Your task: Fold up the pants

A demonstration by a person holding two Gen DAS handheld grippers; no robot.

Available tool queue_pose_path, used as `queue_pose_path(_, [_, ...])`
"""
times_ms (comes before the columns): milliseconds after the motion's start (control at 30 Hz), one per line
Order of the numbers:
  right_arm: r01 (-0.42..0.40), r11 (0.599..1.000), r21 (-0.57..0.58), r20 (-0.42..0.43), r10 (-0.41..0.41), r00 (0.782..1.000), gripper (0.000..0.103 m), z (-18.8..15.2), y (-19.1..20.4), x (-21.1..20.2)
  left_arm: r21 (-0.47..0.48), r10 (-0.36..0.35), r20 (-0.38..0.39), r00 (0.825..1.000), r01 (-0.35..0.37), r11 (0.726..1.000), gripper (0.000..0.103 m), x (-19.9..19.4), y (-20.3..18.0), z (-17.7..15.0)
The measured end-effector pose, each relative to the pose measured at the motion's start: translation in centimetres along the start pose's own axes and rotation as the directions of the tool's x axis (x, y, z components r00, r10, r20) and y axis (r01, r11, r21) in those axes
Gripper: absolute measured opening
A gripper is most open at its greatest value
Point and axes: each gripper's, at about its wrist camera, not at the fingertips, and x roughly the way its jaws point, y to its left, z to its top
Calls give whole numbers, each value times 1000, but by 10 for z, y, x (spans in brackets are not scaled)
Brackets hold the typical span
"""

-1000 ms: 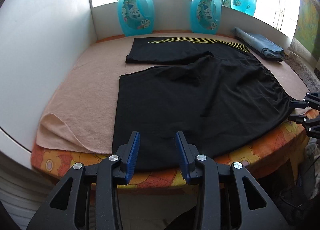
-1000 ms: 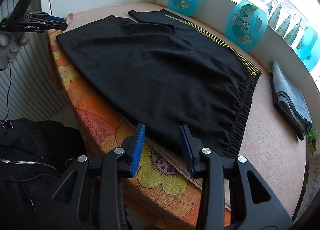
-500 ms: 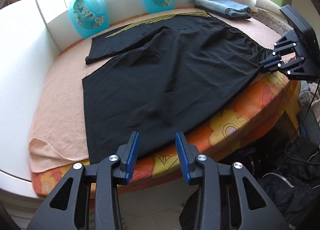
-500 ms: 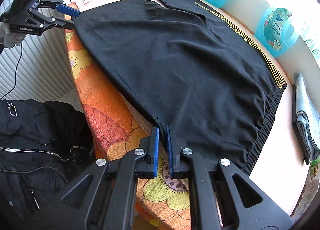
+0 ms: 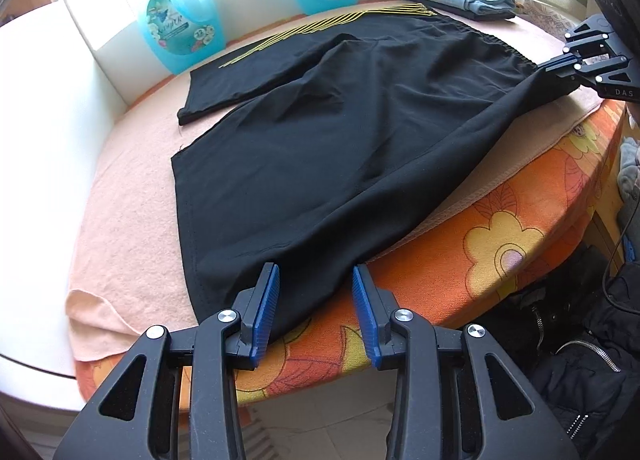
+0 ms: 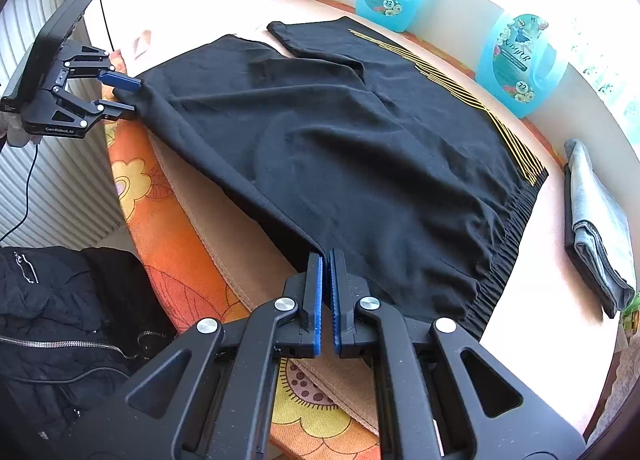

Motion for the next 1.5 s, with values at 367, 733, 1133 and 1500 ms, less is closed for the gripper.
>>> queue_pose_path(367, [35, 998, 45, 21, -36, 999, 4, 19, -16, 10, 56, -28, 3, 1000, 28, 998, 36, 8, -22, 12])
queue_pose_path(733, [15, 996, 84, 9, -16, 1000, 4, 23, -32, 31, -3, -94, -12, 996, 94, 996, 10, 12, -4, 18])
queue_pose_path(1133, [-74, 995, 71, 5, 74, 997, 25, 3, -40, 21, -62, -55, 27, 998, 57, 996, 3, 21, 17, 30])
queue_pose_path(1500, [-6, 1000, 20, -80, 7, 997, 29, -33, -49, 21, -28, -22, 30, 999, 23, 999, 6, 21, 17, 21])
